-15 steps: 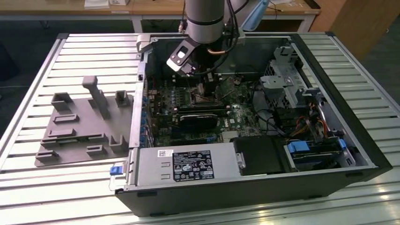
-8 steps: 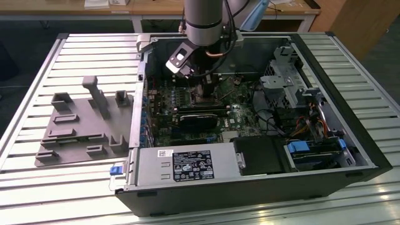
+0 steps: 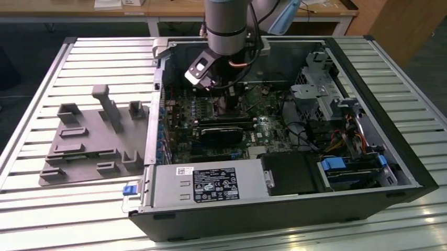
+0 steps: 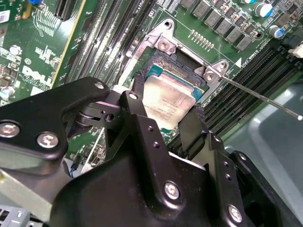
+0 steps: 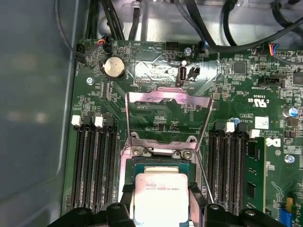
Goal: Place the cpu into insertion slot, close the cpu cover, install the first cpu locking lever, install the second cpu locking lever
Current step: 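Place the cpu into insertion slot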
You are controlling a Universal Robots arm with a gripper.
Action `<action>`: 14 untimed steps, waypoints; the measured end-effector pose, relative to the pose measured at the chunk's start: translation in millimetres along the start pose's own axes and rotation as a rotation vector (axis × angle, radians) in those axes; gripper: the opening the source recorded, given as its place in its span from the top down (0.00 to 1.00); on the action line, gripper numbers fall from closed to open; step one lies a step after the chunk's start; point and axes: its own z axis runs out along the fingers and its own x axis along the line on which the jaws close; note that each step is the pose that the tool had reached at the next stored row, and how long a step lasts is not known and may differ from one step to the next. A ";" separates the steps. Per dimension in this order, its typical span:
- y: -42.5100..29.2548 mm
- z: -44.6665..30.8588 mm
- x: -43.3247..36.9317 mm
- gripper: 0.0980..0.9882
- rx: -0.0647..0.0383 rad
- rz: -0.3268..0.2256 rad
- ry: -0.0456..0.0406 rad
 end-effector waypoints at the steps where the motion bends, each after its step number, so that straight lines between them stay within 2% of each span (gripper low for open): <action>1: -0.3 0.9 0.0 0.51 0.000 0.002 -0.0002; 14: -2.5 10.7 1.9 0.51 0.000 0.021 -0.0020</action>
